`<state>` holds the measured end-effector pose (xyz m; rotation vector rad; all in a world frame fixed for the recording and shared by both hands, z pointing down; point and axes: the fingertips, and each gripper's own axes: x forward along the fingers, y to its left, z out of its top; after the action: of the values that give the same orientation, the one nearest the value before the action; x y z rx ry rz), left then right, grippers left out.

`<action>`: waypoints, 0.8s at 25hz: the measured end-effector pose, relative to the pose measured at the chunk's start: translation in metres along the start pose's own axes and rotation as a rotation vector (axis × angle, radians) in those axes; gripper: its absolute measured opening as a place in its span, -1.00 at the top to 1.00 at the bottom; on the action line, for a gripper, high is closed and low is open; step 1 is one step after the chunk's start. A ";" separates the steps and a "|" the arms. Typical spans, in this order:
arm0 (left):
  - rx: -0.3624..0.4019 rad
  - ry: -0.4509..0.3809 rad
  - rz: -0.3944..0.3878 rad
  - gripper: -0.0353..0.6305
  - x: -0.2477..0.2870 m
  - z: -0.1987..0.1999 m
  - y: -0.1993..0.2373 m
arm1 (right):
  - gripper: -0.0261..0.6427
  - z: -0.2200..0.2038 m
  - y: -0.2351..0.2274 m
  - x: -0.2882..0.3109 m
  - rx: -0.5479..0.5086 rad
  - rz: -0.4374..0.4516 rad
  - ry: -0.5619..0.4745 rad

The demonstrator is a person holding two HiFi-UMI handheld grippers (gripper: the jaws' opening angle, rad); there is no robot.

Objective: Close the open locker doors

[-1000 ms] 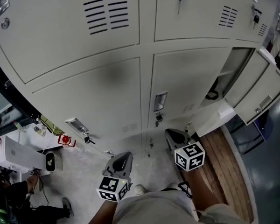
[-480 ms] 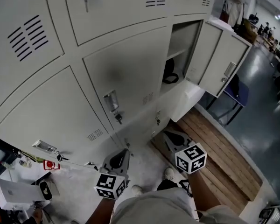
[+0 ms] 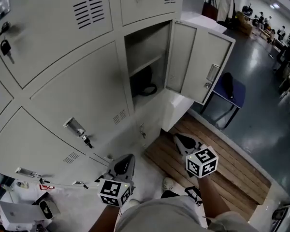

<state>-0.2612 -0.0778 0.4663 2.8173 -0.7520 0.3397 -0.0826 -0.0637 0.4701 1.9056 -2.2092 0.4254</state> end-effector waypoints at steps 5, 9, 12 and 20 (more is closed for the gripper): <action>-0.004 0.001 0.008 0.85 0.048 0.010 -0.028 | 0.84 0.005 -0.075 -0.012 0.007 -0.031 -0.008; -0.003 -0.006 0.026 0.85 0.085 0.019 -0.044 | 0.84 0.012 -0.131 -0.016 0.012 -0.050 -0.022; -0.005 -0.016 0.043 0.85 0.109 0.026 -0.055 | 0.84 0.015 -0.168 -0.019 0.014 -0.056 -0.026; -0.029 -0.008 0.094 0.85 0.159 0.029 -0.074 | 0.84 0.018 -0.248 -0.014 0.018 -0.060 -0.022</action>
<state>-0.0844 -0.0958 0.4720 2.7636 -0.8851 0.3305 0.1651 -0.0893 0.4710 1.9889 -2.1620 0.4178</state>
